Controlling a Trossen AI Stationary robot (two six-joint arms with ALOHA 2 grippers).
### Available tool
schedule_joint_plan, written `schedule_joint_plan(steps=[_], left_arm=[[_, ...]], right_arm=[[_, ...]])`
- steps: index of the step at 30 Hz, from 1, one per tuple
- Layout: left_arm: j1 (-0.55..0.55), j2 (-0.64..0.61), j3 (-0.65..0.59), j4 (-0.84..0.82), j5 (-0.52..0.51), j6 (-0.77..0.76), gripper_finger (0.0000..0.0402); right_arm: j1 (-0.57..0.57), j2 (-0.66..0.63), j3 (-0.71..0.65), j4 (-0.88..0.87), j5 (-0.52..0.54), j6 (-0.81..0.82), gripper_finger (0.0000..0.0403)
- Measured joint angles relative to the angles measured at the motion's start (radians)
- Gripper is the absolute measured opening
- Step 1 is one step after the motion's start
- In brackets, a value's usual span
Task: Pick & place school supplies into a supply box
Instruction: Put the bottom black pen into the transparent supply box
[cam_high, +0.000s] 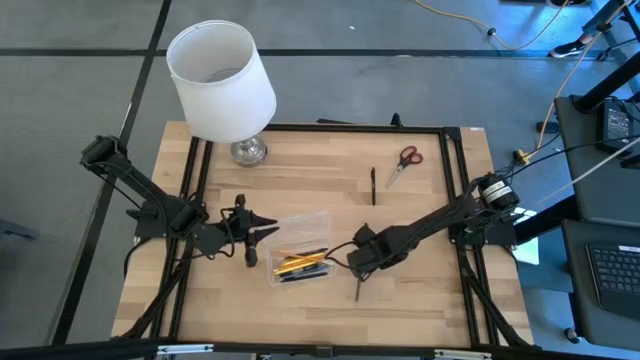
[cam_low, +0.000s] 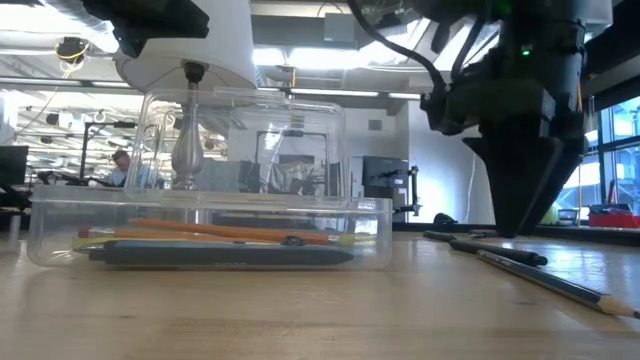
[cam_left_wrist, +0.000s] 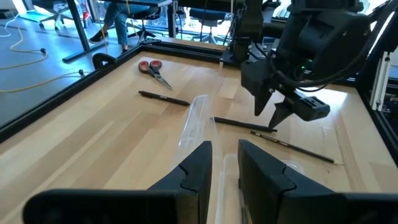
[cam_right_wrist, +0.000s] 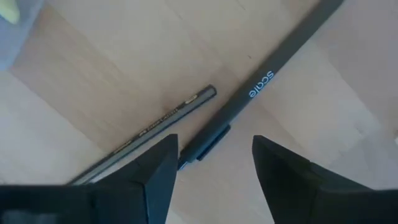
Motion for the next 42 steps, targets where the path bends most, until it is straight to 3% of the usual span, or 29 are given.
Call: schedule_joint_plan(steps=[10,20,33,42], left_arm=[[0.000,0.000,0.000,0.000,-0.007,0.000,0.0072],[0.000,0.000,-0.001,0.000,-0.025,0.000,0.0072],[0.000,0.000,-0.001,0.000,-0.026,0.023,0.0072],[0.000,0.000,-0.001,0.000,-0.026,0.034,0.0072]], right_arm=[[0.000,-0.003,-0.107,0.152,0.011,-0.011,0.0210],[0.000,-0.004,-0.113,0.152,0.006,-0.072,0.0207],[0.000,-0.003,-0.113,0.127,-0.011,-0.076,0.0097],[0.000,-0.007,-0.113,0.114,-0.015,-0.100,0.0061]])
